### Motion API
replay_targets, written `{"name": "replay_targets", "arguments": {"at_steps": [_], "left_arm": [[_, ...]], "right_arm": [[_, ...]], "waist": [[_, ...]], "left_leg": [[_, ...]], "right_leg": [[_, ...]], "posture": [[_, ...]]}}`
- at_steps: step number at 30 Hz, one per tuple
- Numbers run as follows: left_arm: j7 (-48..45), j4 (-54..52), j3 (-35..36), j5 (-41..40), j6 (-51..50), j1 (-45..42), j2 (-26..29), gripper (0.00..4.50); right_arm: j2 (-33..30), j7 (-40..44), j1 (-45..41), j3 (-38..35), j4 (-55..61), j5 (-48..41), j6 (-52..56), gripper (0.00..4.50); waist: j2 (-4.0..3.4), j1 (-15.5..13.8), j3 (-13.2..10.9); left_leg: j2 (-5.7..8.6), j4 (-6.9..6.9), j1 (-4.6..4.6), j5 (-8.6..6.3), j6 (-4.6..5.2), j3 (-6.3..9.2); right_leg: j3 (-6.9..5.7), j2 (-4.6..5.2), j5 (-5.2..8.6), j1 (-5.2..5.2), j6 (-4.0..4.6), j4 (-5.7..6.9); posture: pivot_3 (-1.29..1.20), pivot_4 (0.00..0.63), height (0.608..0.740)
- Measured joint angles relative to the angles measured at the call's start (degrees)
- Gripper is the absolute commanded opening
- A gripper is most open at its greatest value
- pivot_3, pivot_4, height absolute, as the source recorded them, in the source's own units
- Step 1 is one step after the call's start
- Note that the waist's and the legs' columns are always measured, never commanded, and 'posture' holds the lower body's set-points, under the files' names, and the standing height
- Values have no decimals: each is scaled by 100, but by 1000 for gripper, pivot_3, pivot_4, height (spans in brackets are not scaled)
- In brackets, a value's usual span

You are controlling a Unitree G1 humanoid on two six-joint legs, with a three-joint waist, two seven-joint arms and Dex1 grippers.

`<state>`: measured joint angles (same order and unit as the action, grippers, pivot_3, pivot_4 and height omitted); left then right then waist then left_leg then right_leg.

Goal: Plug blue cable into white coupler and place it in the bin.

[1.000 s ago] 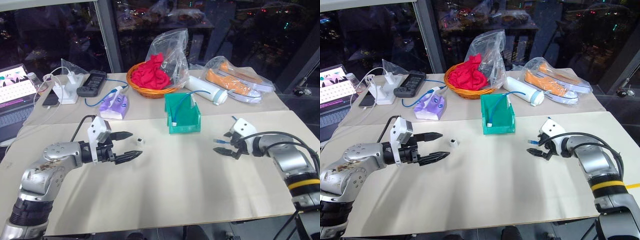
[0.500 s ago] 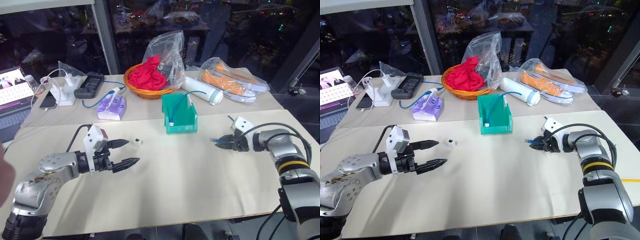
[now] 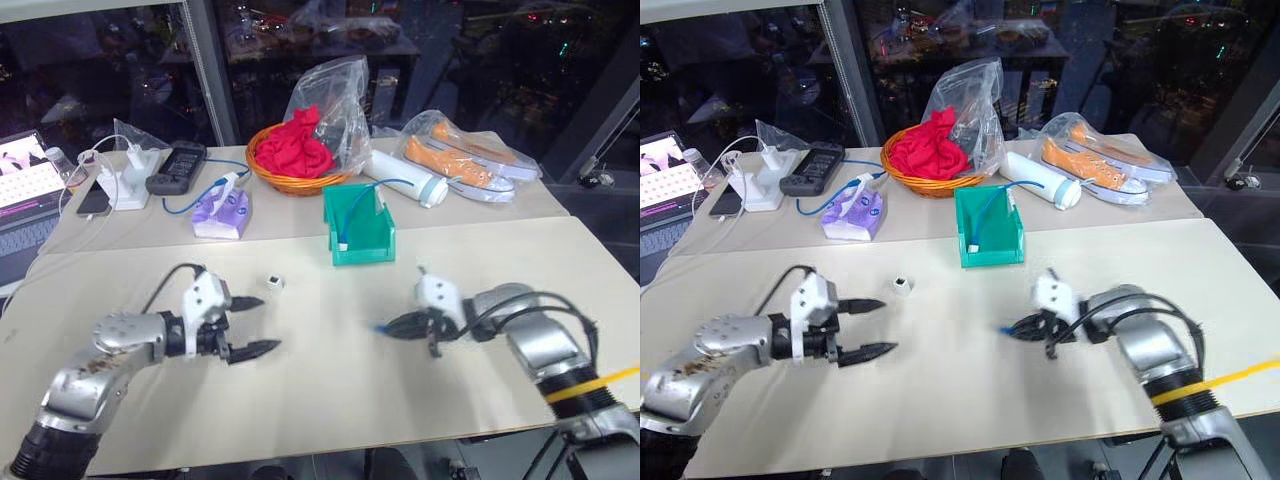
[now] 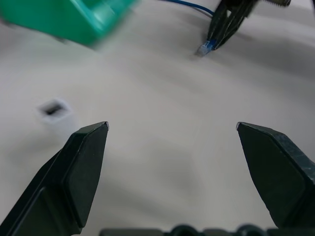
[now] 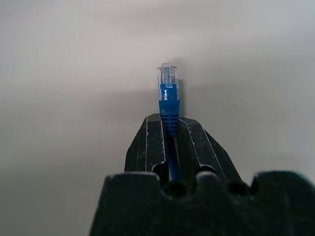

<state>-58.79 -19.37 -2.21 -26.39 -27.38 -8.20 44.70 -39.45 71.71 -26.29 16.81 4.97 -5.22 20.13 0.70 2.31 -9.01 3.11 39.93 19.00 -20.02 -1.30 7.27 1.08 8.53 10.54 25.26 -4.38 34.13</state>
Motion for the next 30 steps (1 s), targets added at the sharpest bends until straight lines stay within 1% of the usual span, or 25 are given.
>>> {"name": "replay_targets", "arguments": {"at_steps": [1, 3, 5, 7, 9, 10, 13, 19, 22, 25, 28, 30], "left_arm": [[-52, 1, -144, 89, 92, -1, -17, 4500], [-91, 6, -317, 203, 187, -25, -60, 4500], [-138, 55, -465, 303, 302, -117, -153, 4500], [-190, 90, -573, 366, 370, -238, -208, 4500], [-233, 186, -658, 431, 441, -336, -256, 4500], [-263, 236, -720, 480, 497, -381, -302, 4500], [-325, 447, -930, 614, 606, -565, -485, 4500], [-572, 1391, -1451, 1069, 1114, -1259, -988, 4500], [-553, 1982, -1610, 1303, 1356, -1614, -1368, 4500], [-503, 2506, -1737, 1500, 1528, -1830, -1755, 4500], [-536, 2885, -1853, 1631, 1749, -1944, -1964, 4500], [-573, 3039, -1884, 1729, 1892, -2040, -1990, 3978]], "right_arm": [[92, -63, -3, 148, 240, 29, 105, 9], [245, -193, -45, 347, 355, 139, 157, 9], [475, -374, -284, 561, 123, 354, 152, 9], [637, -496, -503, 627, -102, 447, 138, 9], [758, -583, -659, 655, -326, 490, 120, 1019], [767, -597, -687, 659, -377, 502, 120, 1264], [692, -599, -673, 579, -258, 384, 343, 2291], [-53, -596, -268, -435, 1354, -573, 2038, 2291], [-196, -839, 53, -872, 2067, -954, 2679, 2291], [-245, -1158, 417, -1221, 2576, -1196, 3099, 2291], [-298, -1484, 699, -1489, 2892, -1348, 3343, 2291], [-325, -1638, 788, -1576, 3001, -1410, 3447, 2347]], "waist": [[0, -11, 0], [0, -30, 0], [0, -46, 0], [0, -63, 0], [0, -60, 0], [0, -65, 0], [0, -81, 0], [0, -155, 0], [1, -162, 0], [1, -151, 0], [1, -150, 0], [1, -160, 1]], "left_leg": [[0, 2, 1, 0, 0, 0], [1, 8, 2, 0, 0, 0], [3, 15, 6, 1, -1, -2], [2, 15, 5, 2, -2, -1], [2, 14, 5, 2, -3, -1], [2, 13, 5, 2, -3, 0], [5, 16, 19, 2, -3, 2], [6, 22, 27, 2, -2, 6], [6, 31, 27, 1, 0, 5], [7, 41, 26, 0, 2, 3], [6, 49, 25, 0, 3, 0], [7, 58, 25, 0, 3, 1]], "right_leg": [[-1, 0, -1, 1, 1, -2], [-1, 0, -2, 0, 1, -3], [-1, 0, -6, 1, 2, -5], [-3, 0, -7, 2, 3, -5], [-4, 0, -7, 2, 4, -3], [-5, 0, -7, 2, 3, -1], [-8, 0, -12, 6, -3, -1], [-18, 1, -13, 5, -4, -5], [-19, 1, -15, -1, -4, -3], [-18, 2, -19, -5, -5, -2], [-16, 2, -24, -7, -6, -1], [-16, 2, -26, -10, -7, -3]], "posture": [[0, 150, 740], [0, 150, 740], [0, 150, 740], [0, 150, 740], [0, 150, 740], [0, 150, 740], [0, 150, 740], [0, 150, 740], [0, 150, 740], [0, 150, 740], [0, 150, 740], [0, 150, 740]]}}
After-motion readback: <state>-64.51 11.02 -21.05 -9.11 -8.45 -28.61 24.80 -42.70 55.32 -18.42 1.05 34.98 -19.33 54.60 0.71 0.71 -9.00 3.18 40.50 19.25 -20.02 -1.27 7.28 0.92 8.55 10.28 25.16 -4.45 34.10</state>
